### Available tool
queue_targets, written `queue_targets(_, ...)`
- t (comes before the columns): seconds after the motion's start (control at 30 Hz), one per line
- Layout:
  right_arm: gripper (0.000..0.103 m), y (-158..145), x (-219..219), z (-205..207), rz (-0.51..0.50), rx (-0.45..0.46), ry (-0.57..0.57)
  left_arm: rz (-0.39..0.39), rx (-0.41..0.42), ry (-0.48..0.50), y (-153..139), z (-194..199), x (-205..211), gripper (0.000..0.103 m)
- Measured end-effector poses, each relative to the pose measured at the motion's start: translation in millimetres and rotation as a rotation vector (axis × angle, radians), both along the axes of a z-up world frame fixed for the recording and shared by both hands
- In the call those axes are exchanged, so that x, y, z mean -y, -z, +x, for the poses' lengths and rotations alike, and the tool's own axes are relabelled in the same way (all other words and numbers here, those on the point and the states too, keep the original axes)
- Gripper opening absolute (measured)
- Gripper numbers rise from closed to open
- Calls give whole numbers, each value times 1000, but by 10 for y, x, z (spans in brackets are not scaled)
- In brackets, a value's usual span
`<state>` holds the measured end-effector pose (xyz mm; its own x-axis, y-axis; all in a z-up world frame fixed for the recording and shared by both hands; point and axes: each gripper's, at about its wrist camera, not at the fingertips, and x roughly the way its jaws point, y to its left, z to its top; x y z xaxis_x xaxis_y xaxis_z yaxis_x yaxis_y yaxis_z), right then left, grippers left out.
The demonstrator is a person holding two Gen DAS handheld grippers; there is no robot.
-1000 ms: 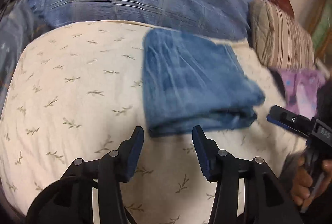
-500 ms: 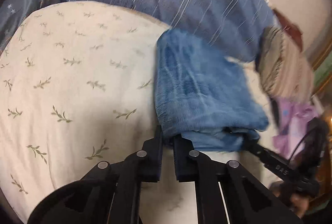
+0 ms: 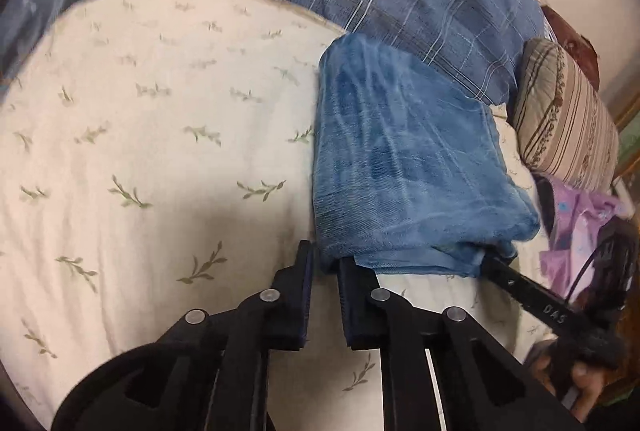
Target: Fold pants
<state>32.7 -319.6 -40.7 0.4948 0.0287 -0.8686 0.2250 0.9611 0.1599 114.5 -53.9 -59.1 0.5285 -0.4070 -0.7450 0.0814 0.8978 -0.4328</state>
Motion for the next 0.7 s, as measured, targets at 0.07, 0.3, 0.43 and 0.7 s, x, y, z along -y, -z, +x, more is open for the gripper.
queue_targets(0.07, 35, -8, -1, -48, 17, 8, 3, 37, 50, 17, -92, -100, 66, 15)
queue_targets(0.3, 69, -89, -69, -118, 8, 54, 5, 99, 92, 10, -131, -230, 118, 23)
queue_targets(0.43, 69, -54, -55, -75, -13, 56, 15, 105, 123, 32, -164, -118, 204, 23)
queue_targets(0.7, 15, -70, -125, -60, -81, 69, -8, -15, 122, 40, -115, -40, 160, 7)
